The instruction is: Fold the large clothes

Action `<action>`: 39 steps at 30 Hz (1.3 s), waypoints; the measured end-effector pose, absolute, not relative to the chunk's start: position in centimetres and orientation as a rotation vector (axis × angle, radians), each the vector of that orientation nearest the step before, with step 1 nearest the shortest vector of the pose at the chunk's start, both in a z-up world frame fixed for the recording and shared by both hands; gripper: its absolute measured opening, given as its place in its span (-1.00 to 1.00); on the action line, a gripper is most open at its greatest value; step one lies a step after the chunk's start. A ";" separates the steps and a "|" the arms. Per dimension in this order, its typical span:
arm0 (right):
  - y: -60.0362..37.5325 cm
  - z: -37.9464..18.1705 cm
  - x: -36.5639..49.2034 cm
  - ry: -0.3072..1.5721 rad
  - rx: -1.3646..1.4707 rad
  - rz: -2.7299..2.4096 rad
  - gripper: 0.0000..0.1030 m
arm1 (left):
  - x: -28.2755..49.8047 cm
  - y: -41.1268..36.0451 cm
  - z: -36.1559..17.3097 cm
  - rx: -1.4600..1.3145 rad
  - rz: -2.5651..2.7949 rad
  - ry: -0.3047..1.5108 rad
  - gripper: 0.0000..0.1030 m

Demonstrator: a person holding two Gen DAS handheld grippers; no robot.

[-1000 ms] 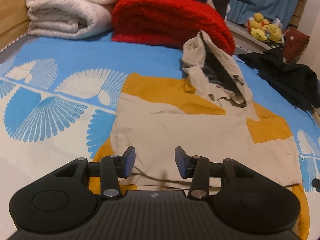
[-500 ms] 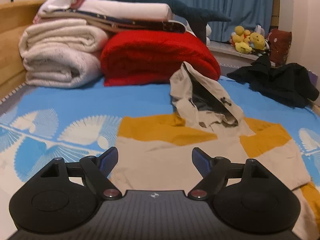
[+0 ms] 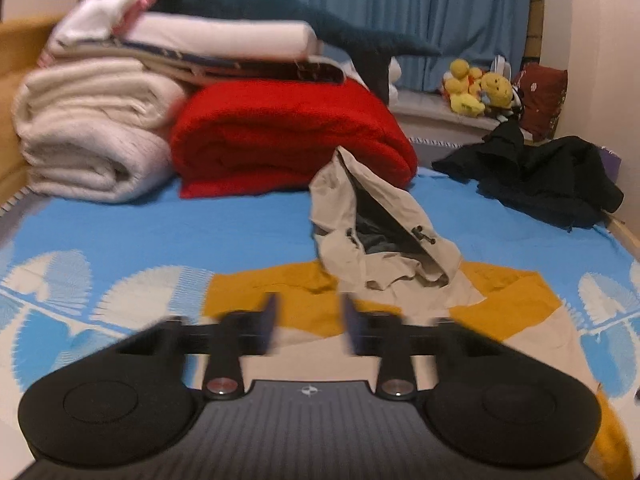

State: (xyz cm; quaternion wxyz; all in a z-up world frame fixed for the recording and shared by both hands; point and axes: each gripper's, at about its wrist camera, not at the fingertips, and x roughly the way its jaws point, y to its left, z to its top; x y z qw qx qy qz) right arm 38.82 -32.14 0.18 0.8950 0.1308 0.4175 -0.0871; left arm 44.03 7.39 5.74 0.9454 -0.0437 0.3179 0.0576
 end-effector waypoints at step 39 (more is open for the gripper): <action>-33.1 0.0 40.3 0.766 0.386 -0.159 -0.65 | 43.6 -5.1 3.4 0.021 -0.471 0.706 -0.92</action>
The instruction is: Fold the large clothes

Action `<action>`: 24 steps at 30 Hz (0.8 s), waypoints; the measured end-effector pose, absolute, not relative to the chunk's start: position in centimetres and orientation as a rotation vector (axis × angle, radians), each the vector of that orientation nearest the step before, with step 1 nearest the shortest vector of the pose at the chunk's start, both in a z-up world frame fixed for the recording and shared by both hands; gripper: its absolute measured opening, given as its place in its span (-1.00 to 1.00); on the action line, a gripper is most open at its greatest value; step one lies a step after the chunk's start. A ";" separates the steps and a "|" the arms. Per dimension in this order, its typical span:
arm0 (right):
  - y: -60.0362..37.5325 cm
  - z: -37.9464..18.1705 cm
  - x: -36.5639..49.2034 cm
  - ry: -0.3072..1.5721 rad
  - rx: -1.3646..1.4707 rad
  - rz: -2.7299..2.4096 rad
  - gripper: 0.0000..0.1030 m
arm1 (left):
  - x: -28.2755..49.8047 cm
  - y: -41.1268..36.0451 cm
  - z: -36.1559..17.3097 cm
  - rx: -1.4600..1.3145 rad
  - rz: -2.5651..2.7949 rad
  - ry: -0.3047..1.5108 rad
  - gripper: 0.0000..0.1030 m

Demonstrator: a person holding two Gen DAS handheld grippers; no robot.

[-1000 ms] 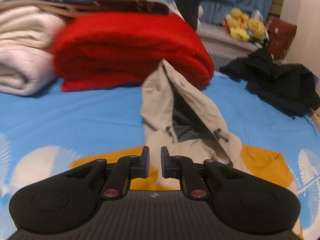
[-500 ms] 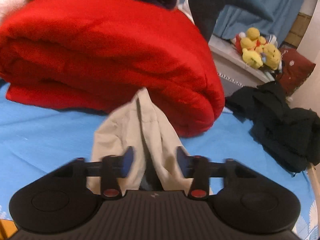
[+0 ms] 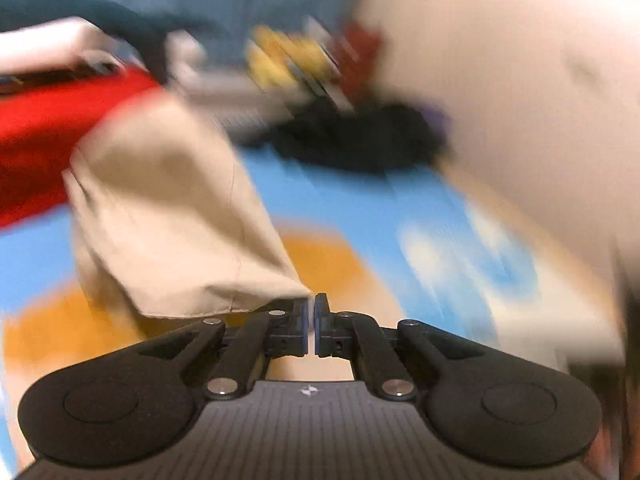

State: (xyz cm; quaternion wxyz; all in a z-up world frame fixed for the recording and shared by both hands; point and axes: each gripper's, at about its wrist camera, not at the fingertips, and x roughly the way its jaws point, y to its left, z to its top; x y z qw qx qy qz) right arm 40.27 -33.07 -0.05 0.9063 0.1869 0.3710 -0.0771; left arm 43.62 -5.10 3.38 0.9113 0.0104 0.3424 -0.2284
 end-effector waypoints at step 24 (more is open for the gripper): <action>-25.4 -5.1 43.6 0.921 0.745 0.187 -0.09 | 45.0 12.7 -8.7 -0.887 -0.033 0.892 0.21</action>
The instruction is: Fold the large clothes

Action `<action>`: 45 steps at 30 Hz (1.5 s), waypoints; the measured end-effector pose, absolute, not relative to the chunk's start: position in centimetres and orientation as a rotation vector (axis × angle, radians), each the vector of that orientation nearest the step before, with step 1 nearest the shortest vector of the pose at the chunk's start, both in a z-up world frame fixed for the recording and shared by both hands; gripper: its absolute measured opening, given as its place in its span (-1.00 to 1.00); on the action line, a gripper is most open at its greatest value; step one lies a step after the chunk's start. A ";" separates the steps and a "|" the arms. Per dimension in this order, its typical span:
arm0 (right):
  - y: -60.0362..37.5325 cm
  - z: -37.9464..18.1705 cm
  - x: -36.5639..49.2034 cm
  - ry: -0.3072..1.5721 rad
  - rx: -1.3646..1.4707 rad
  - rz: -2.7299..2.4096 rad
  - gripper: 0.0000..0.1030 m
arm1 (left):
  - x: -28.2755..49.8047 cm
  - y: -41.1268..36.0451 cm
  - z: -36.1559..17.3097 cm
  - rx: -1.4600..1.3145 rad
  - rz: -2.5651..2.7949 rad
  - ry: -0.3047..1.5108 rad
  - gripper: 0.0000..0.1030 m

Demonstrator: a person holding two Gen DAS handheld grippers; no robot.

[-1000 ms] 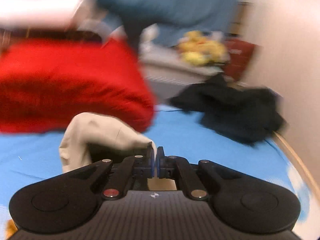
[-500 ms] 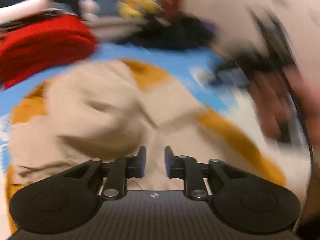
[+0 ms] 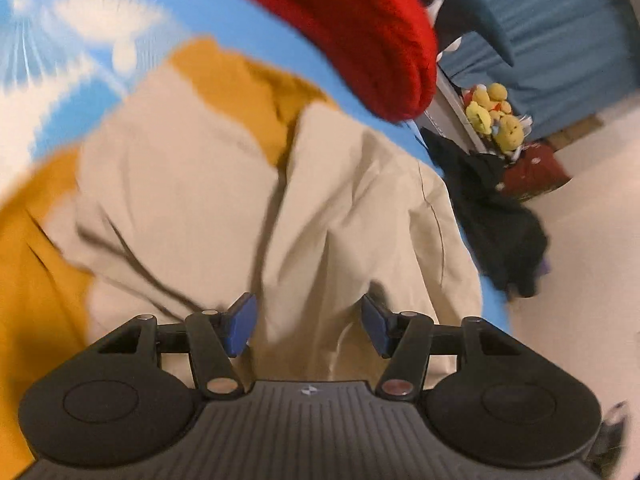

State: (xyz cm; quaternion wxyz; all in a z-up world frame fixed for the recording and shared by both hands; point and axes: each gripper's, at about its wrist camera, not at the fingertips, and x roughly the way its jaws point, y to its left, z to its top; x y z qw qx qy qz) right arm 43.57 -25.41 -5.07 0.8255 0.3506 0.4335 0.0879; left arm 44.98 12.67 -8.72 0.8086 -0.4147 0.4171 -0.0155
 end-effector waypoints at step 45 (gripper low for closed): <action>-20.1 -3.4 43.6 0.708 0.680 0.277 -0.28 | 47.6 3.1 -12.1 -0.212 -0.114 1.000 -0.99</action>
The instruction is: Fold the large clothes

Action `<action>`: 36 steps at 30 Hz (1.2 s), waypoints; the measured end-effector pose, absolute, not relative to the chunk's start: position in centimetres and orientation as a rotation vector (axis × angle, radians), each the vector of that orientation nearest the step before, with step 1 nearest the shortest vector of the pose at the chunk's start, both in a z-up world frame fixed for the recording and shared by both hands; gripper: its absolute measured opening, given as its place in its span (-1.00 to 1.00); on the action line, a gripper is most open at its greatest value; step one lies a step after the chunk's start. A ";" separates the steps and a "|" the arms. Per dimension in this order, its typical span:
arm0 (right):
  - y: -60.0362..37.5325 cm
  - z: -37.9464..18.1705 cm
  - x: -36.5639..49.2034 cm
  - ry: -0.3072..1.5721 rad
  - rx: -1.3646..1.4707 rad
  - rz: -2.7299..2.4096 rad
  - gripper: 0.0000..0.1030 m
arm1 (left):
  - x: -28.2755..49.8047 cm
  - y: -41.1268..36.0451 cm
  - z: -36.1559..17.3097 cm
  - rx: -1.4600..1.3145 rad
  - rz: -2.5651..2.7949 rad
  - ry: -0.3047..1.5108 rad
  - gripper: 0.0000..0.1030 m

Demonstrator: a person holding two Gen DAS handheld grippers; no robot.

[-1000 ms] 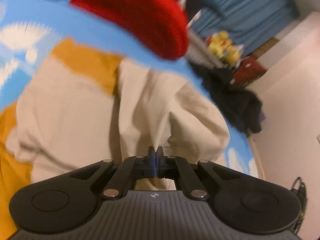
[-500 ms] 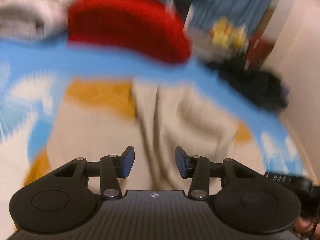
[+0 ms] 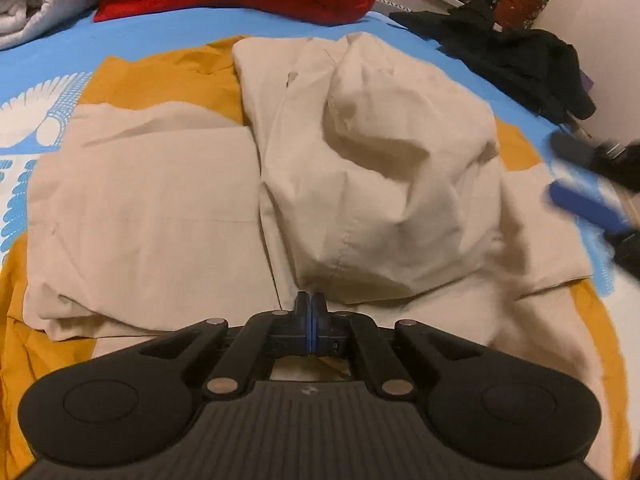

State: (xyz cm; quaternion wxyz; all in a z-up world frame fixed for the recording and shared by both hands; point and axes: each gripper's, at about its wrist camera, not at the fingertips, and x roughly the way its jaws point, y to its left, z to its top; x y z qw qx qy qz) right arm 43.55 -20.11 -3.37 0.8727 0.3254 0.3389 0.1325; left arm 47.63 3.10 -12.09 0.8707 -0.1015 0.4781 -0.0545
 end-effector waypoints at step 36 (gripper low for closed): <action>-39.6 12.9 15.1 0.376 0.358 -0.130 -0.25 | 13.9 14.0 7.3 -0.179 -0.024 0.595 -0.71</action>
